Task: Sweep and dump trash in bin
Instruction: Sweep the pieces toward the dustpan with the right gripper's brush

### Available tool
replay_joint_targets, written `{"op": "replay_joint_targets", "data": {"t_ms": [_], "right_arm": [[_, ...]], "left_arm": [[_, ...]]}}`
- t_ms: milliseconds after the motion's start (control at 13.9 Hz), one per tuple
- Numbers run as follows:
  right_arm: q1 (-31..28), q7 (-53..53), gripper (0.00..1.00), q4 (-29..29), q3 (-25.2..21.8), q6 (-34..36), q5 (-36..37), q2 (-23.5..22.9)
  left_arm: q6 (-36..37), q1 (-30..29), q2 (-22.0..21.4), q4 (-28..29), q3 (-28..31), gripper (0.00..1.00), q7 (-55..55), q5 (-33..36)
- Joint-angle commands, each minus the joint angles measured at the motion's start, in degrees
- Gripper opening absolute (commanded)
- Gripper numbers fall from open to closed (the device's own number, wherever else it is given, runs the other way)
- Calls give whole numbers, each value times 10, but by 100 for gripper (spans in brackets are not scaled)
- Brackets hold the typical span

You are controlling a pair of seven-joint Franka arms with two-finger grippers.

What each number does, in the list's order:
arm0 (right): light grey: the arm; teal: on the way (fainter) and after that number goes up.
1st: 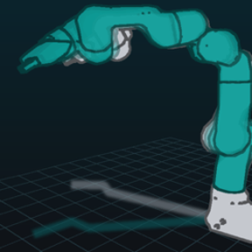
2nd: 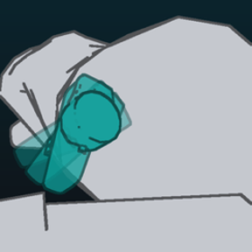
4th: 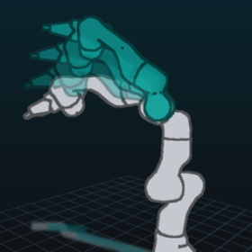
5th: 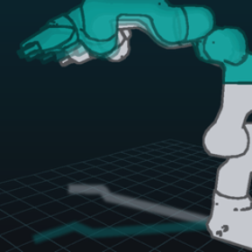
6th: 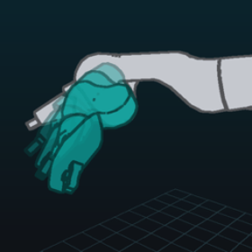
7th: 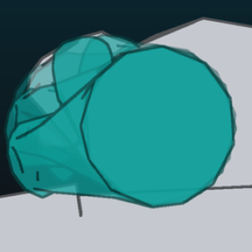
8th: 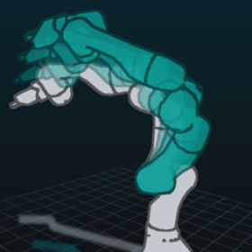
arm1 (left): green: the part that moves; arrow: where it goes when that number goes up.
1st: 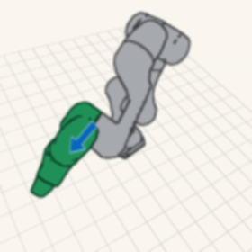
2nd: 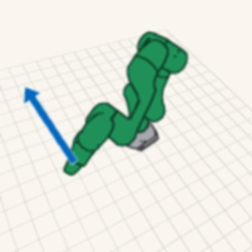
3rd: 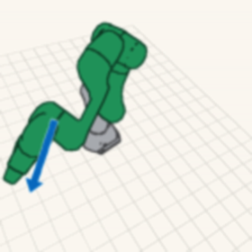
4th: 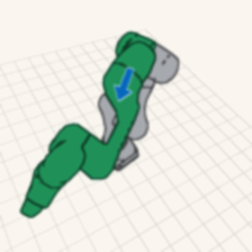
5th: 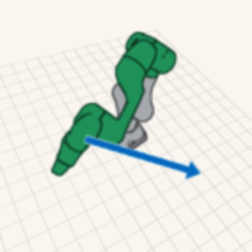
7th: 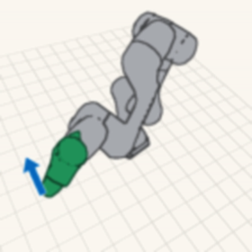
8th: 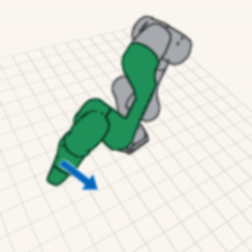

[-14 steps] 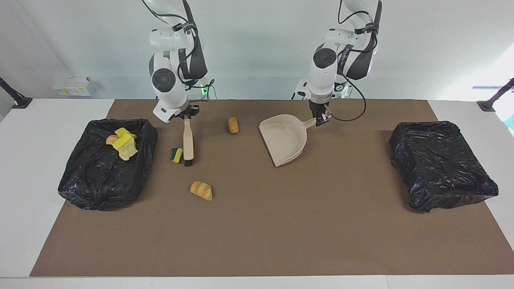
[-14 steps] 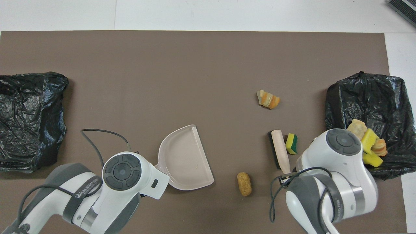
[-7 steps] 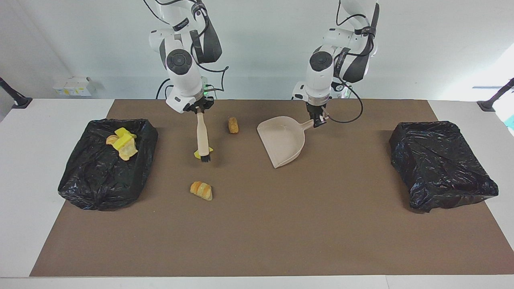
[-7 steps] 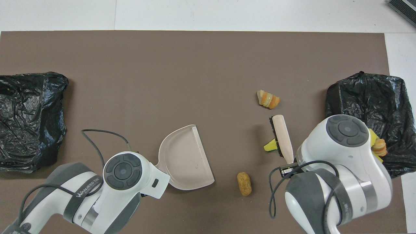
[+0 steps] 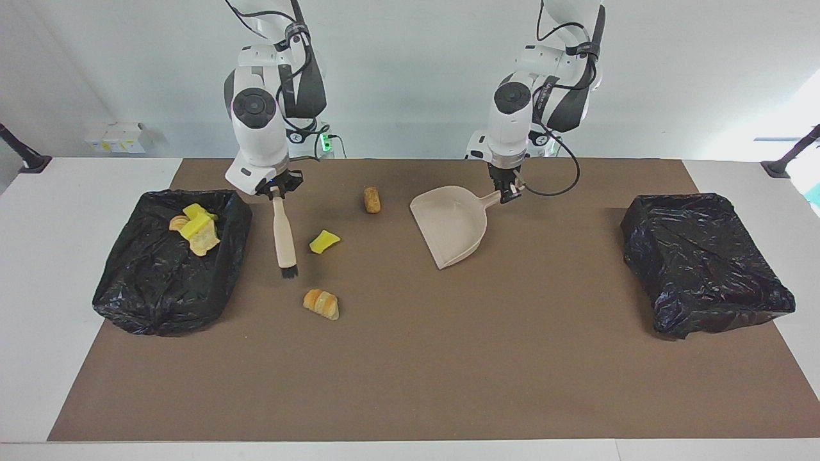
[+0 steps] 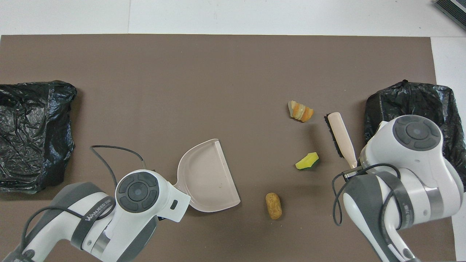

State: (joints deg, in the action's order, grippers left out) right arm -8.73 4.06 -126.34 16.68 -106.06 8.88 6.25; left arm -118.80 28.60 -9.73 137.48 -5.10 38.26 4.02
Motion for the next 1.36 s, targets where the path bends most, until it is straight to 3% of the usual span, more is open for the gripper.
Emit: {"op": "replay_joint_targets", "data": {"t_ms": [0, 287, 503, 934, 1293], "right_arm": [[-15, 28, 0, 63, 5, -6, 25, -50], [-5, 29, 0, 160, 8, -29, 78, -163], [10, 29, 0, 169, 8, -62, 107, -201], [55, 29, 0, 107, 13, -56, 89, -165], [116, -3, 0, 63, 13, -58, -18, -129]], "left_arm": [[-15, 7, -6, 7, 6, 0, -15, 10], [-26, 2, 1, 6, 7, 0, -22, 10], [-24, 2, 1, 6, 7, 0, -23, 10], [-23, 2, 1, 6, 7, 0, -34, 10], [-25, 2, 1, 5, 7, 0, -34, 10]]}}
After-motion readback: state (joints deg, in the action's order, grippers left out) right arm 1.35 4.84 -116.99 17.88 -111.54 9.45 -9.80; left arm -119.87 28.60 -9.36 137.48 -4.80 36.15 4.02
